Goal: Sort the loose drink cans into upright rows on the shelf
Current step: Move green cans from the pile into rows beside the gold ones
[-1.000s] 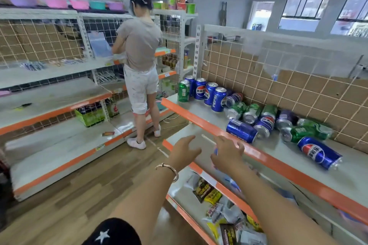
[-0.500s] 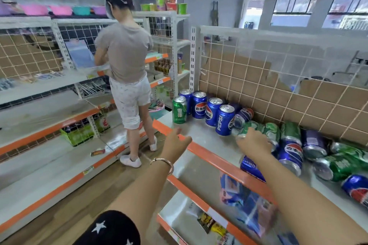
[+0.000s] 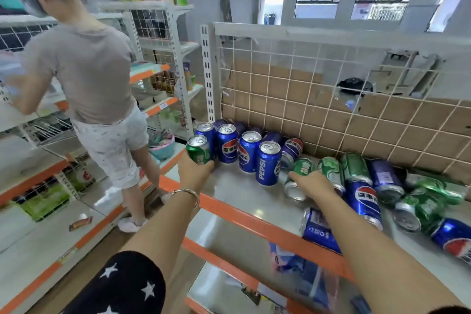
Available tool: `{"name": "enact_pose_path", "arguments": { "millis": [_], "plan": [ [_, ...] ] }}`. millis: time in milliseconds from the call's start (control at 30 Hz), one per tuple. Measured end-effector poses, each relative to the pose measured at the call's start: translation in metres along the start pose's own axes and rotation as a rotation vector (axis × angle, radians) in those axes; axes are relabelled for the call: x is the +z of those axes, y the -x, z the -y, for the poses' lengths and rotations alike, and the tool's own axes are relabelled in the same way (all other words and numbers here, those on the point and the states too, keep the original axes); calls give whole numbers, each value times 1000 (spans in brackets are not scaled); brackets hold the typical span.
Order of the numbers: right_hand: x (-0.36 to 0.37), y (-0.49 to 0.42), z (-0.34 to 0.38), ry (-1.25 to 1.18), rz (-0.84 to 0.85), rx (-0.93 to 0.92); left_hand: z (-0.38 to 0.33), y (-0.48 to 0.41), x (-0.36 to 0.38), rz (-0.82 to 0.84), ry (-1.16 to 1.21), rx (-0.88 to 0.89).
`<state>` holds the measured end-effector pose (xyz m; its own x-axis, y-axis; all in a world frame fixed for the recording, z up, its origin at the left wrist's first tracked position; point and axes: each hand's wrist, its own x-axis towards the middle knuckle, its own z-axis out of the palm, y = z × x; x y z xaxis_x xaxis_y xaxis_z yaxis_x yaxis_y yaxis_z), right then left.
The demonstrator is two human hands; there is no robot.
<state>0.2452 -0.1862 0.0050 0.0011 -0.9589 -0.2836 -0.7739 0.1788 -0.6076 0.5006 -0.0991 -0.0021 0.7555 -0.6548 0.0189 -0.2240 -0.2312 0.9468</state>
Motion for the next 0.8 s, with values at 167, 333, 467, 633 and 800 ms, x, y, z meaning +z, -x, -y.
{"name": "enact_pose_path", "arguments": {
  "millis": [167, 333, 467, 633, 800],
  "plan": [
    [-2, -4, 8, -39, 59, 45, 2, -12, 2, 15, 54, -13],
    [-27, 16, 20, 203, 383, 143, 13, -26, 0, 76, 9, 32],
    [-14, 15, 20, 13, 284, 148, 21, -37, -3, 159, 19, 66],
    [1, 13, 15, -220, 180, 156, 30, -48, -7, 204, 35, 5],
    [-4, 19, 10, -412, 59, 107, 31, -38, -9, 223, 76, -9]
  ]
}}
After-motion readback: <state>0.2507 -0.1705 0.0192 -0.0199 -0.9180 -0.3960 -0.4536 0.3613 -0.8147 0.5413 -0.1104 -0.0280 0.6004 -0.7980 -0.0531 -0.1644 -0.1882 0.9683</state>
